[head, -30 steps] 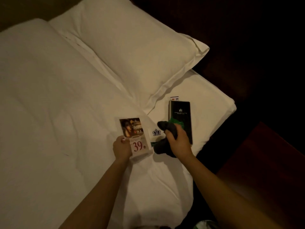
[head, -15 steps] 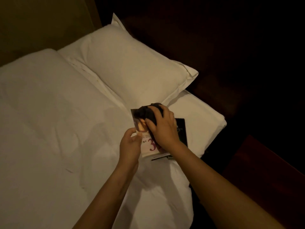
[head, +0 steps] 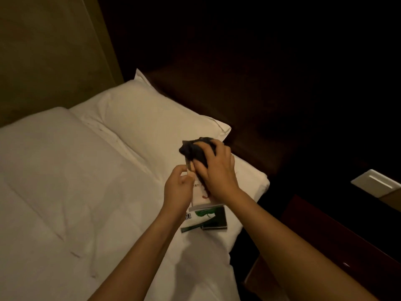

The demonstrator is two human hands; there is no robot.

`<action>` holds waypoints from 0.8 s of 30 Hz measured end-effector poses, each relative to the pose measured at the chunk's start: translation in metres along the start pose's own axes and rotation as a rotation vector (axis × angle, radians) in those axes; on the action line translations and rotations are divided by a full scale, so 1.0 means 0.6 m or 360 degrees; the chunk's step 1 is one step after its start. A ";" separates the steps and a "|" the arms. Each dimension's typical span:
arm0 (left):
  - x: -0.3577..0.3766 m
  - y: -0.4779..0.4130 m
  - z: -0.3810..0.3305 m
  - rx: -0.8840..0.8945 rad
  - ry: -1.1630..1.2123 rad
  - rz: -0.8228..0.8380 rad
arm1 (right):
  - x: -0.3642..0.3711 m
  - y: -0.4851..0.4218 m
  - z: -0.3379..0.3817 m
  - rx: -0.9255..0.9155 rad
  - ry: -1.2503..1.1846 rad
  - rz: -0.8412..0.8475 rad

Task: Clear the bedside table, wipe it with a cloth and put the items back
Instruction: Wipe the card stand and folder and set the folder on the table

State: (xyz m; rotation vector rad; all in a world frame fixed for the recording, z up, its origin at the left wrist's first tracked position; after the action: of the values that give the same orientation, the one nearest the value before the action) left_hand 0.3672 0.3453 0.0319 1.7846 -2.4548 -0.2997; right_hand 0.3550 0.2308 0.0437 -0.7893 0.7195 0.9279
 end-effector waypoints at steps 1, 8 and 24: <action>0.007 0.007 -0.006 0.0015 -0.0001 0.0017 | -0.013 -0.007 -0.008 0.0062 -0.0023 -0.0037; 0.029 0.038 -0.031 -0.0035 0.0240 -0.0094 | -0.078 -0.016 -0.105 0.0900 -0.0688 -0.0258; 0.127 0.007 -0.086 0.0115 0.0482 -0.0308 | -0.044 0.053 -0.056 0.1659 -0.2267 -0.0536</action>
State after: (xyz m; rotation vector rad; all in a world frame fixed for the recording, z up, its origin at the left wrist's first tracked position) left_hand 0.3492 0.2685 0.0802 1.9361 -2.1168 0.0467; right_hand 0.3094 0.2036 0.0391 0.6917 -0.2586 0.4729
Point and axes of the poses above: each hand's wrist, its own y-axis away from the middle knuckle, its own x-axis out of the palm, z = x × y, the point moved 3 cm from there along -y, towards the middle knuckle, and after that the axes turned 1 degree about x, right-handed, at the moved point
